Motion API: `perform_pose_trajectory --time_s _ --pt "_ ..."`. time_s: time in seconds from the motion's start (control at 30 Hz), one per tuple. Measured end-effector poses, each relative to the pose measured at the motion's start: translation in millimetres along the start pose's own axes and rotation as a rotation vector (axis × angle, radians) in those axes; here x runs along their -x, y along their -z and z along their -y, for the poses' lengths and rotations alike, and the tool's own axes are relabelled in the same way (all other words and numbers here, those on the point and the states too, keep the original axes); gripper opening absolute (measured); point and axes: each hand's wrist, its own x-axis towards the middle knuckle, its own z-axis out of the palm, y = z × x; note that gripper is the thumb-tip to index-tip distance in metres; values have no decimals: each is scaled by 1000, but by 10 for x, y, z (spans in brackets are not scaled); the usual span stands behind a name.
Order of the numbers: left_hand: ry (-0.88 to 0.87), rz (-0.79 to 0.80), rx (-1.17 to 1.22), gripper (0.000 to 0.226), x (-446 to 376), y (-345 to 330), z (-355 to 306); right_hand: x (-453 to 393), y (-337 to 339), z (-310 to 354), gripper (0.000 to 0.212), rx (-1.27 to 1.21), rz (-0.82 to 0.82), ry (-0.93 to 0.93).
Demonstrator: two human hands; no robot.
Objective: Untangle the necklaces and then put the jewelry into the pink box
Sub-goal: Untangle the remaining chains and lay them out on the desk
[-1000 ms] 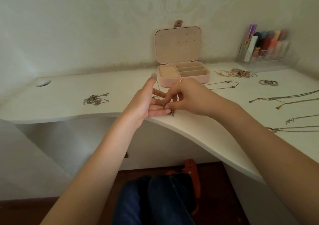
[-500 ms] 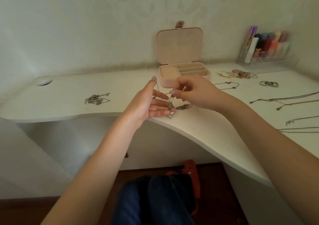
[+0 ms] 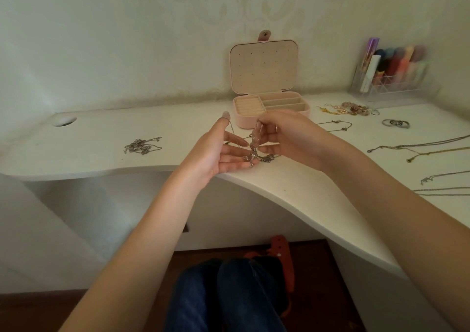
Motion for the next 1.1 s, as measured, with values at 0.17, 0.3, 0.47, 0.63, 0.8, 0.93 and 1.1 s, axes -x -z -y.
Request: perform_pose_trajectory --time_s 0.17,0.3,0.47,0.63,0.8,0.93,1.1 --pt "8 -13 17 63 9 24 -14 -17 -8 -22 21 2 -18 37" --pt "19 -9 60 64 18 41 -16 -15 -1 -28 17 3 -24 71" --pt "-3 -128 123 43 11 38 -10 -28 30 -30 19 113 -113 142" --pt "-94 -202 -147 29 58 -10 -48 -36 58 -26 13 206 -150 237" --pt "-396 -199 -527 21 90 -96 -32 -24 21 -19 17 171 -57 274" --pt "-416 -40 -535 14 53 -121 -31 -12 22 -13 19 113 -37 290" --pt "-380 -1 -394 16 -2 -40 34 -22 60 5 14 46 -61 282"
